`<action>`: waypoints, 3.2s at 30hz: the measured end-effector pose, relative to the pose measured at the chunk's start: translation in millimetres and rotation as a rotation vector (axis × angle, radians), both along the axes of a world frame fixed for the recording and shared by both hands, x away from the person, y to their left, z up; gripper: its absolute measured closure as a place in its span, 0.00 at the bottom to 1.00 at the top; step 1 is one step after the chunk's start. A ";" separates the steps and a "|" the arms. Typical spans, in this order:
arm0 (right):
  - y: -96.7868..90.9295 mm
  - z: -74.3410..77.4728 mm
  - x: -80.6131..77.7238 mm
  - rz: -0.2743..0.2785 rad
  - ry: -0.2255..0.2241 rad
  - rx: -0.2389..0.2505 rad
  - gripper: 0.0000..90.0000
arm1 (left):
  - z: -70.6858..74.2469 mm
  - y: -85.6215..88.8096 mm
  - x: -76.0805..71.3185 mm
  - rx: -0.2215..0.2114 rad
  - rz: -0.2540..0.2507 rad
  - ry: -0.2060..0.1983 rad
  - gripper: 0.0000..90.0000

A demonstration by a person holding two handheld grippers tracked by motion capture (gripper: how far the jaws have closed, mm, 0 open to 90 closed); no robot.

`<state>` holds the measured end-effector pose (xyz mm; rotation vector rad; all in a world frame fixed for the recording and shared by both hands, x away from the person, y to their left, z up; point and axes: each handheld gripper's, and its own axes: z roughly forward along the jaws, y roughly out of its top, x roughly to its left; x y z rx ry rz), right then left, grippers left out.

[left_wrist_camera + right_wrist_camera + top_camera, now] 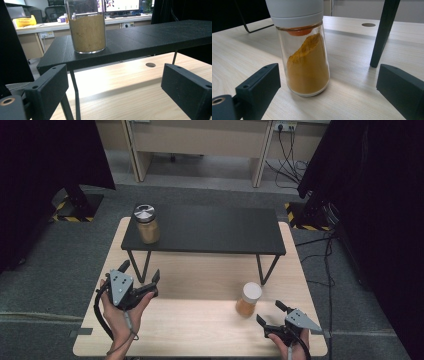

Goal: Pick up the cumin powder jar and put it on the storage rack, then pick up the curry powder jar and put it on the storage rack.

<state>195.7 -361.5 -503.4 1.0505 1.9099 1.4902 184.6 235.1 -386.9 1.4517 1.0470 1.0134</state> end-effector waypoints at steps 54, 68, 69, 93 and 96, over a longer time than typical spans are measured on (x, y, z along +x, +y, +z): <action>0.7 0.5 0.0 0.004 -0.003 -0.009 0.06 | -130.3 -3.9 -11.0 -0.102 -0.041 0.123 0.08; 1.0 0.2 -0.5 0.006 -0.008 -0.012 0.06 | -130.6 -4.9 -9.9 -0.105 -0.034 0.122 0.10; 1.1 0.2 -0.7 0.005 -0.008 -0.013 0.06 | -130.4 -5.3 -9.7 -0.104 -0.033 0.123 0.10; 0.9 0.1 -0.9 0.008 -0.008 -0.011 0.06 | -130.3 -4.6 -9.4 -0.104 -0.038 0.124 0.10; 0.3 -0.1 -0.6 0.010 -0.008 -0.010 0.06 | -130.1 -4.9 -9.2 -0.102 -0.038 0.125 0.10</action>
